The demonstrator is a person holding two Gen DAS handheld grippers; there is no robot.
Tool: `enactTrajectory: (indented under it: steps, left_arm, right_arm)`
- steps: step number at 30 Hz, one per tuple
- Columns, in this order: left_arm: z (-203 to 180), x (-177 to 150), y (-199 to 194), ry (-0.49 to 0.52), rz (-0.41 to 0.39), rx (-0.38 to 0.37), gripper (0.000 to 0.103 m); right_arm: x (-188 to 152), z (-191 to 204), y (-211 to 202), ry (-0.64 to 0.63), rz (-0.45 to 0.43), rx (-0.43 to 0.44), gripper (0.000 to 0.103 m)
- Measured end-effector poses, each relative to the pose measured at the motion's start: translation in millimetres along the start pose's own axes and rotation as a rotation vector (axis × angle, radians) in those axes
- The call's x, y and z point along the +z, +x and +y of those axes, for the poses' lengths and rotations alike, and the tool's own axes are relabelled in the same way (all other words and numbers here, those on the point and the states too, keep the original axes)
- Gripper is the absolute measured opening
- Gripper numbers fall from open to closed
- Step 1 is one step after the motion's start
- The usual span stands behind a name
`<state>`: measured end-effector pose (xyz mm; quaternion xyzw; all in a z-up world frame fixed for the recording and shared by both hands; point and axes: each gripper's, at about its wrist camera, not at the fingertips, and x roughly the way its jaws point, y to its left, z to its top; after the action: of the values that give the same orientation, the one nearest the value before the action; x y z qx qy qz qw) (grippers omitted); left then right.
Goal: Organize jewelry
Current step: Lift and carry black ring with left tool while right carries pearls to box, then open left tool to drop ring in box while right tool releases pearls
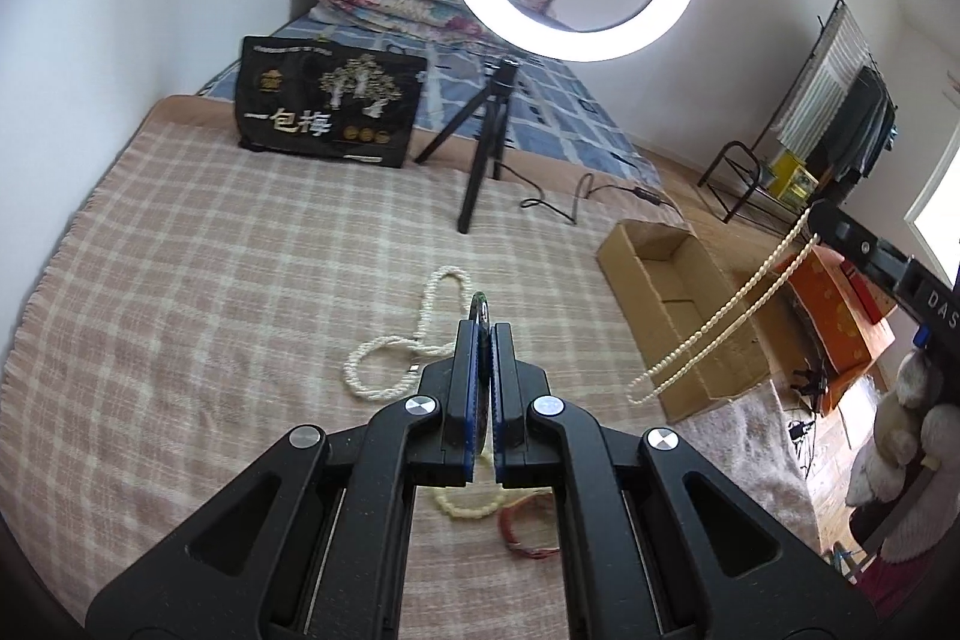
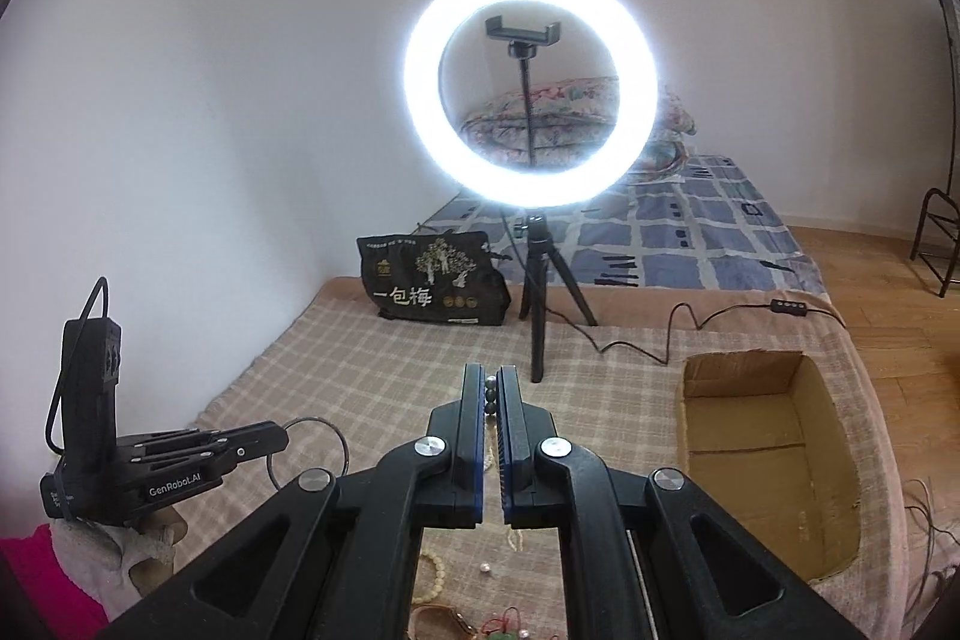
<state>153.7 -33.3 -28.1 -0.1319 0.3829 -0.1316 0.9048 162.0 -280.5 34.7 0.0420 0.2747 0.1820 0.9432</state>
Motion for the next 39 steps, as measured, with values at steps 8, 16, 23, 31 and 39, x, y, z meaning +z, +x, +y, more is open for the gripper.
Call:
enactTrajectory:
  steps: [8, 16, 23, 31, 39]
  left_arm:
    - [-70, 11, 20, 0.108, 0.0, -0.068, 0.001]
    - [-139, 22, 58, 0.189, 0.023, -0.141, 0.001]
    - [-178, 33, 111, 0.182, 0.07, -0.186, 0.001]
    - [-199, 45, 180, 0.129, 0.159, -0.207, 0.001]
    - [-213, 45, 224, 0.135, 0.221, -0.199, 0.001]
  right_arm:
    - [8, -60, -30, 0.048, -0.045, -0.119, 0.001]
    - [4, -113, -36, 0.098, -0.033, -0.207, 0.001]
    - [-14, -155, -22, 0.132, 0.03, -0.263, 0.001]
    - [-40, -202, -5, 0.206, 0.104, -0.287, 0.001]
    - [-65, -218, 15, 0.21, 0.188, -0.304, 0.001]
